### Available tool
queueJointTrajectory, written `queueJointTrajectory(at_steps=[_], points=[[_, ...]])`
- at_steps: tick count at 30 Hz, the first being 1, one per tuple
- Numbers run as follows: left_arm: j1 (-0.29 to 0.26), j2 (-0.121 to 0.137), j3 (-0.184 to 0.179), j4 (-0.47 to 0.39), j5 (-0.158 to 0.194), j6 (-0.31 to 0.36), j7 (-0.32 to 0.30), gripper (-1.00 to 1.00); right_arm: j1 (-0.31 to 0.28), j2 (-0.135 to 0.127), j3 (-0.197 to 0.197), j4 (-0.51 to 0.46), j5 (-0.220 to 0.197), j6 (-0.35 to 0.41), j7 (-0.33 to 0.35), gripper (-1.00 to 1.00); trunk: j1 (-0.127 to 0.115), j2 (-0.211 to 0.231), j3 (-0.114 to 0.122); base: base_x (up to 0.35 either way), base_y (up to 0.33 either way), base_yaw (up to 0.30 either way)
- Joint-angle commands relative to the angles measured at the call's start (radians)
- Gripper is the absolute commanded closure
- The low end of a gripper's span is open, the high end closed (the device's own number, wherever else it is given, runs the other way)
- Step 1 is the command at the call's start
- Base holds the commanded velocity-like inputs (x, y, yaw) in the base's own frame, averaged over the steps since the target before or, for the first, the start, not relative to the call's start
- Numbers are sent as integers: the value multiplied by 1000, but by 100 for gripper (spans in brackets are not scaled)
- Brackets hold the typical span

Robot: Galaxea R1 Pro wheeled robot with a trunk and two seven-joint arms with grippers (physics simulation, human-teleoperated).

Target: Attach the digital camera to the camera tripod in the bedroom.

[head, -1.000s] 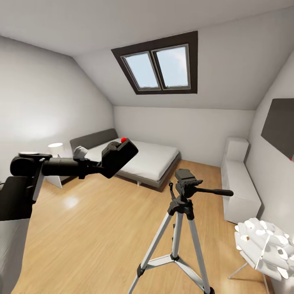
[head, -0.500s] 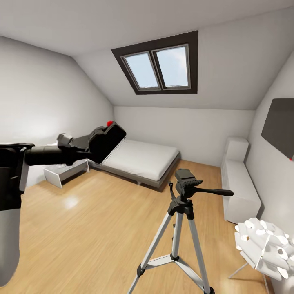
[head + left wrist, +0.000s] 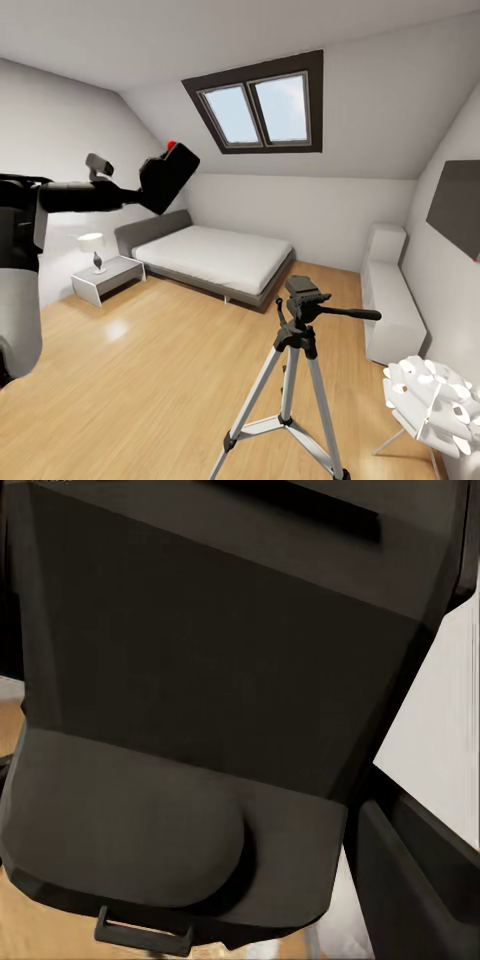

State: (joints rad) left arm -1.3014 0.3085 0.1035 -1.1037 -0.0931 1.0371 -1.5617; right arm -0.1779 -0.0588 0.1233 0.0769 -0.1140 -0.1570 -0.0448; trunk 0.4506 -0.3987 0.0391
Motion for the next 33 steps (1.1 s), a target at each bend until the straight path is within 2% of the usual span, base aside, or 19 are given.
queueJointTrajectory(at_steps=[1,3,4,7,8,14,15,19,26,33], points=[[-32,-1,-7,15,-2,10,-9,100,-2,0,9,4,-10,-7,0,-100,-1,-1,-1,0,0,0],[-96,-5,-31,58,-2,10,-9,100,-2,0,9,4,-10,-7,0,-100,-1,-1,-1,0,0,0],[-192,-22,-79,131,-2,10,18,100,-2,0,9,4,-10,-7,0,-100,-1,-1,-1,0,0,0],[-236,-44,-114,180,-2,10,40,100,-2,0,9,4,-10,-7,0,-100,-1,-1,-1,0,0,0],[-255,-63,-137,208,-3,10,49,100,-2,0,9,4,-10,-7,0,-100,-1,-1,-1,0,0,0],[-280,-108,-223,245,-3,10,60,100,-2,0,9,4,-10,-7,0,-100,-1,-1,-1,0,0,0],[-284,-119,-259,249,-3,10,62,100,-2,0,9,4,-10,-7,0,-100,-1,-1,-1,0,0,0],[-287,-144,-338,248,-3,10,64,100,-2,0,10,4,-9,-6,1,-100,-1,-1,-1,0,0,0],[-288,-164,-452,243,-2,10,66,100,-2,0,10,4,-9,-6,2,-100,-1,-1,-1,0,0,0],[-282,-165,-477,246,-2,10,65,100,-2,0,10,4,-9,-6,4,-100,-1,-1,-1,0,0,0]])
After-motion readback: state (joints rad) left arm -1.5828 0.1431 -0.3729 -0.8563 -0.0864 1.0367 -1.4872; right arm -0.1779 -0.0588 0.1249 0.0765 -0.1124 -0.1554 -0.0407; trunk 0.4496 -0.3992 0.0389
